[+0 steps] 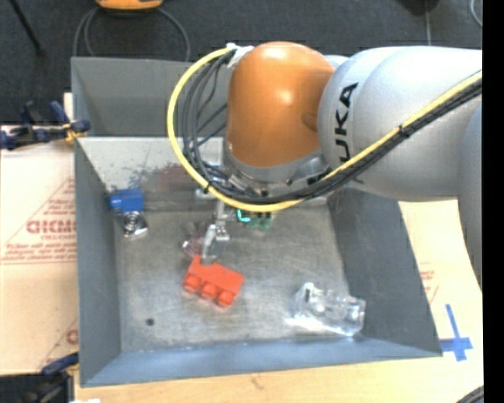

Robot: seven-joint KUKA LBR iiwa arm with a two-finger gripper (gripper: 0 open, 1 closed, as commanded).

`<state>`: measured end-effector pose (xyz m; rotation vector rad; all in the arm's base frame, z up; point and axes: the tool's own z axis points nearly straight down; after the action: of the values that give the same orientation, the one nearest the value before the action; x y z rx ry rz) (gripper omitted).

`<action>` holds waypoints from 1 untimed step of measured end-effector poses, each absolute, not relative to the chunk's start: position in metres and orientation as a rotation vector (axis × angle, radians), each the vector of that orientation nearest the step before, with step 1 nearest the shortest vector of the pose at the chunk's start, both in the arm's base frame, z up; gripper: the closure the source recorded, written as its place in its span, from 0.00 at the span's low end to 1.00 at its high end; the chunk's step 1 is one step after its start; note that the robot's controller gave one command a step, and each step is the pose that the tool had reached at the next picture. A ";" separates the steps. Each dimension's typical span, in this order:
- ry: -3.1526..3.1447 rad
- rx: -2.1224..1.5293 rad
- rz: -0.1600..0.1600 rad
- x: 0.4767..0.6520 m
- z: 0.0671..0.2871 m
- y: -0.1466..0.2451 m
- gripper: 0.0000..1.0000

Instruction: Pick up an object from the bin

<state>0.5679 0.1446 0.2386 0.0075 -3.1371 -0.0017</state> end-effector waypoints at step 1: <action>-3.149 -0.029 -0.003 0.510 0.091 0.098 0.00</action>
Offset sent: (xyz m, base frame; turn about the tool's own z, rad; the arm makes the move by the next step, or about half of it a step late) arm -0.0672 -0.0513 -0.1686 0.0225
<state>0.5100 0.0978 0.0905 -0.0295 -3.1495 -0.0030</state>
